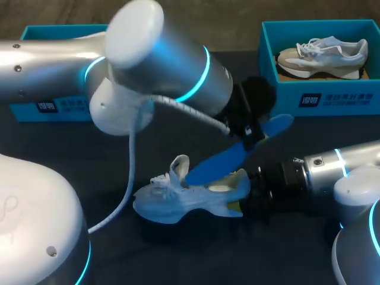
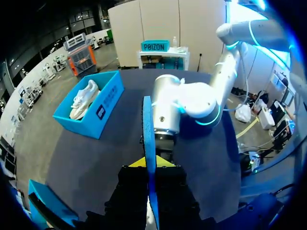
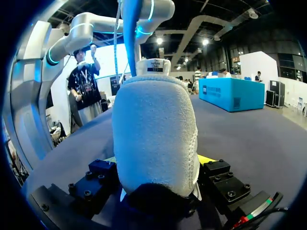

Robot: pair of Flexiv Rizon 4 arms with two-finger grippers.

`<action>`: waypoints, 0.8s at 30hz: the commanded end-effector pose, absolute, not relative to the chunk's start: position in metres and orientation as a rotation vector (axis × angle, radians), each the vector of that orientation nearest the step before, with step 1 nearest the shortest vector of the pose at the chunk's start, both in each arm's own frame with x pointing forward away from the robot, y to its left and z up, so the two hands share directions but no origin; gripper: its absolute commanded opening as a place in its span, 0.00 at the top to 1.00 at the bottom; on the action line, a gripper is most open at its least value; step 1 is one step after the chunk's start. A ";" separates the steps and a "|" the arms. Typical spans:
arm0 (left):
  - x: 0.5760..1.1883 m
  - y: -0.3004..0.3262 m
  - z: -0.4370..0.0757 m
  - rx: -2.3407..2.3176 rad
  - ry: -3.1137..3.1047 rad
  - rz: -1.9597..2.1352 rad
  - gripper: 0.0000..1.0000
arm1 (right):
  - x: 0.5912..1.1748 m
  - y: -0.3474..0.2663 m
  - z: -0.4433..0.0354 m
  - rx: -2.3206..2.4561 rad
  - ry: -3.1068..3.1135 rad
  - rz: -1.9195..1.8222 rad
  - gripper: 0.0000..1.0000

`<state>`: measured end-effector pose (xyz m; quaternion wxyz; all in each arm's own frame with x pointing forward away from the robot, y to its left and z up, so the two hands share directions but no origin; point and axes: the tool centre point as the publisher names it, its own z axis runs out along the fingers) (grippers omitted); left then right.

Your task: Take the shoe out of the shoebox, open the shoe tongue, remove and reinsert the insole, then place the shoe into the shoebox

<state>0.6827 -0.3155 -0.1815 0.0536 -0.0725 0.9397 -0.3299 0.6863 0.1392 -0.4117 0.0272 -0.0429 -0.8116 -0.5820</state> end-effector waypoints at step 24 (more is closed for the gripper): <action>0.672 -0.297 -0.112 -0.203 2.860 -1.145 1.00 | 0.686 0.140 -0.412 -0.135 -2.509 -1.795 1.00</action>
